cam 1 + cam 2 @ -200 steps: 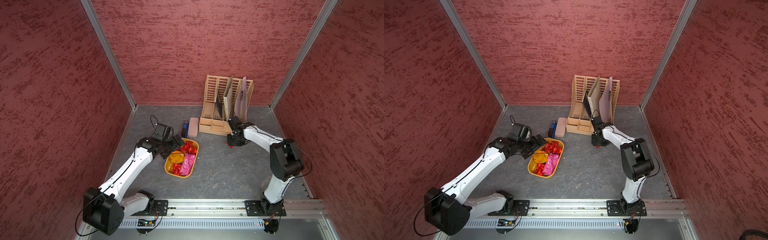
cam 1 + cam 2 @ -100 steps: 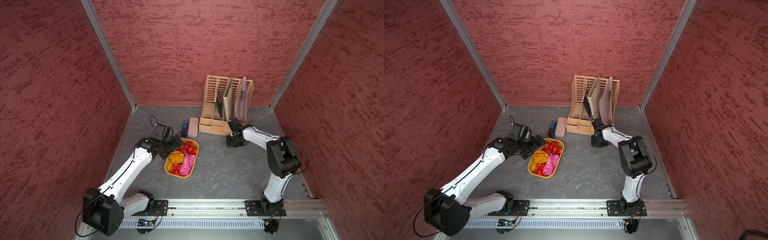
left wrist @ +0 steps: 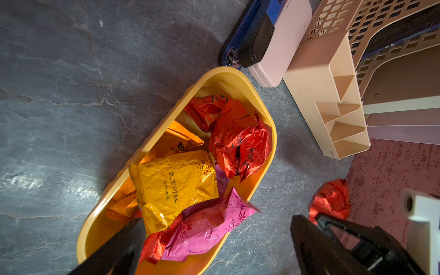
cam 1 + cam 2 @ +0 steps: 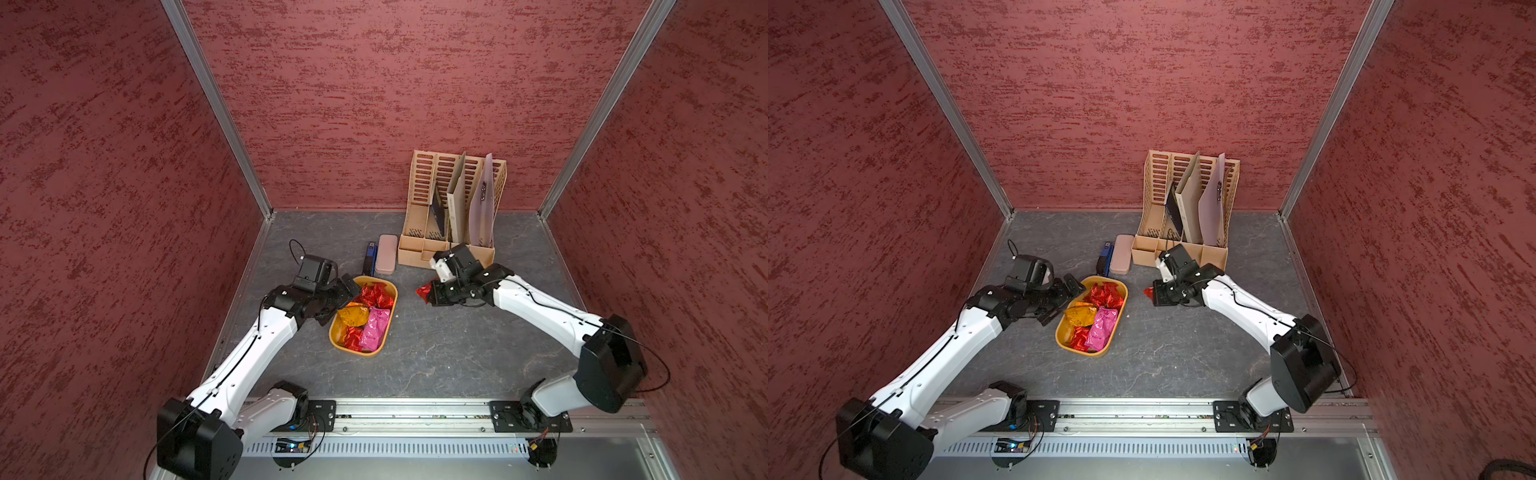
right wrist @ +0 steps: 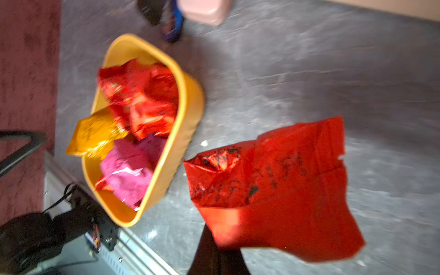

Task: Put the tea bags into the storage box
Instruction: Pick up the tea bag from the center of the board, then place the tea bag in the storage box.

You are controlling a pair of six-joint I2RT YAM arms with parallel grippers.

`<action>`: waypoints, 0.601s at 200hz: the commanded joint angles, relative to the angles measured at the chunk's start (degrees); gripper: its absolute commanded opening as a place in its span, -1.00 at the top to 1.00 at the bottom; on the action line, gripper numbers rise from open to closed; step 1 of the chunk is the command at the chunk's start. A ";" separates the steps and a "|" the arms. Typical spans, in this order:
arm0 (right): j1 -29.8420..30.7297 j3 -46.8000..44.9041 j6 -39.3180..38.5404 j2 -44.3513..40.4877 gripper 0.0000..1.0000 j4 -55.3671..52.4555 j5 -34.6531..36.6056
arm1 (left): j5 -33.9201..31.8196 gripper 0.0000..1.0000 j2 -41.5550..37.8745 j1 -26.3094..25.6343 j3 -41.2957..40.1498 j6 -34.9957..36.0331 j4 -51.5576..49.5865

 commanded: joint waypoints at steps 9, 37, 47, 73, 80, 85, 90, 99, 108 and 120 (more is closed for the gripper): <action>9.12 4.32 3.88 1.75 1.00 3.06 -2.35 | 0.08 -0.99 -3.72 1.15 -2.15 -0.05 -1.57; 17.24 9.30 0.98 6.29 1.00 3.38 -2.46 | 1.16 -0.99 -5.16 4.73 -3.11 3.27 -3.97; 19.34 10.55 -0.12 8.03 1.00 3.68 -2.42 | 1.98 -1.00 -5.40 6.59 -3.01 4.45 -4.57; 22.63 14.39 -2.25 13.09 1.00 3.38 -2.18 | 4.83 -0.99 -6.28 11.26 -2.92 6.28 -5.08; 23.31 15.45 -2.74 14.23 1.00 3.40 -2.12 | 5.08 -0.99 -6.70 12.14 -2.93 6.60 -5.26; 23.75 16.06 -2.97 14.98 1.00 3.32 -1.70 | 5.16 -0.99 -6.99 12.63 -2.93 6.89 -5.59; 24.21 16.93 -3.28 15.66 1.00 3.14 -1.16 | 5.28 -0.99 -7.27 13.14 -2.85 7.19 -5.85; 24.86 18.00 -3.92 16.81 1.00 3.10 -0.17 | 5.55 -0.99 -7.91 14.04 -2.77 7.76 -6.59; 25.20 18.68 -4.05 18.01 1.00 3.46 1.03 | 5.74 -0.99 -8.63 14.87 -2.84 8.21 -7.55; 25.42 19.44 -4.28 19.47 1.00 4.04 2.05 | 5.88 -0.99 -9.98 16.07 -3.01 8.89 -8.78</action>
